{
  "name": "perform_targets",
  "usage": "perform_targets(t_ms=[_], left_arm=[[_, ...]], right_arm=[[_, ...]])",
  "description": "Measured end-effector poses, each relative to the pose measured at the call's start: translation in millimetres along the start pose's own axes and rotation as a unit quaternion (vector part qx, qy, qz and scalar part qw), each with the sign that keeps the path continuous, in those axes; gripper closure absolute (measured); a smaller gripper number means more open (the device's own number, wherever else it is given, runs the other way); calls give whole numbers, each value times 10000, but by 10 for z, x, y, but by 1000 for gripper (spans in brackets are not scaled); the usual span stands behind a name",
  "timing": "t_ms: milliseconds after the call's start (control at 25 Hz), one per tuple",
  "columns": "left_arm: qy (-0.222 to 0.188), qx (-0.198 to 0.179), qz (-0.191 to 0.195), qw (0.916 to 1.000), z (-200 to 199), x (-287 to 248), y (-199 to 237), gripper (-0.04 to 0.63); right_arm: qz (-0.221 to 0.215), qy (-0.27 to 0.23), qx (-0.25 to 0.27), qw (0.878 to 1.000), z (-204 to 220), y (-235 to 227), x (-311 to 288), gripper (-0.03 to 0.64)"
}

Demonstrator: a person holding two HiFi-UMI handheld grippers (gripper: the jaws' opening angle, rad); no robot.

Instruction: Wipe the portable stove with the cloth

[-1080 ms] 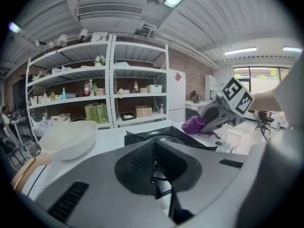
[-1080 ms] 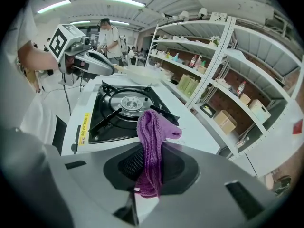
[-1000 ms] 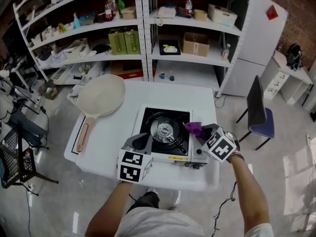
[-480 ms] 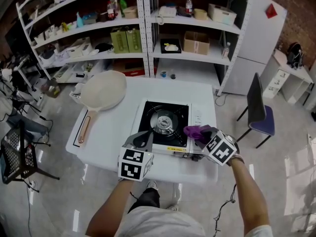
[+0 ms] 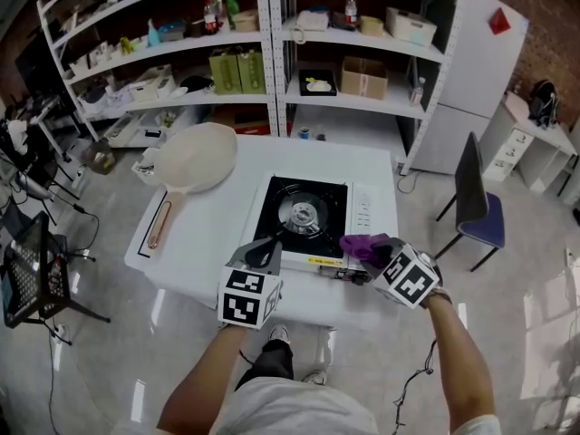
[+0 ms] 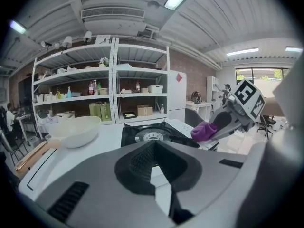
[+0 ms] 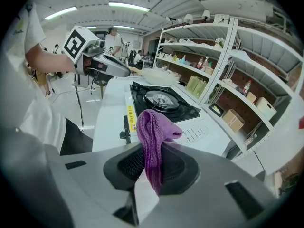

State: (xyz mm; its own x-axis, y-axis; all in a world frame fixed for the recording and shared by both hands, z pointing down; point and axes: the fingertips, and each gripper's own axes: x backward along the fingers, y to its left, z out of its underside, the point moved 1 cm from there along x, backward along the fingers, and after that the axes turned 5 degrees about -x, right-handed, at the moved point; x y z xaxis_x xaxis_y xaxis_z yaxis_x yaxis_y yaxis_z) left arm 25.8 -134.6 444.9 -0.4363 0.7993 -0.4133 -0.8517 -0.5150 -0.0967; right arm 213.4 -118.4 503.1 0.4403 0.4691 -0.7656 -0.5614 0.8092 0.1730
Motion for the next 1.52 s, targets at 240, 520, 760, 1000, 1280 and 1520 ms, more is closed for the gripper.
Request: perform_targets(t_ms=[240,520,760,1000,1280,1520], left_arm=[[-24,76,-20,10000,29,83,-33,592],[65,98,-98,9999,115,190,-62,592],[107,131,-213,9996,122,272,-14,592],[129,122,-234,9996,119,327,56,591],[172,159,-162,9996,195,342,283,591],[149,201,-68,9997,260,358,511,592]], right_arm=[[-227,101,184,9995,62,169,94,551],[-376,196,549,9976,49,346,152,552],[-406,147,704,9966,-94,389,173,552],[-586,351,841,9941,-164,488,59,552],[-700,498,833,9928,-365,616,-104,552],[-777,618,766,9921,-559,742,-256,552]])
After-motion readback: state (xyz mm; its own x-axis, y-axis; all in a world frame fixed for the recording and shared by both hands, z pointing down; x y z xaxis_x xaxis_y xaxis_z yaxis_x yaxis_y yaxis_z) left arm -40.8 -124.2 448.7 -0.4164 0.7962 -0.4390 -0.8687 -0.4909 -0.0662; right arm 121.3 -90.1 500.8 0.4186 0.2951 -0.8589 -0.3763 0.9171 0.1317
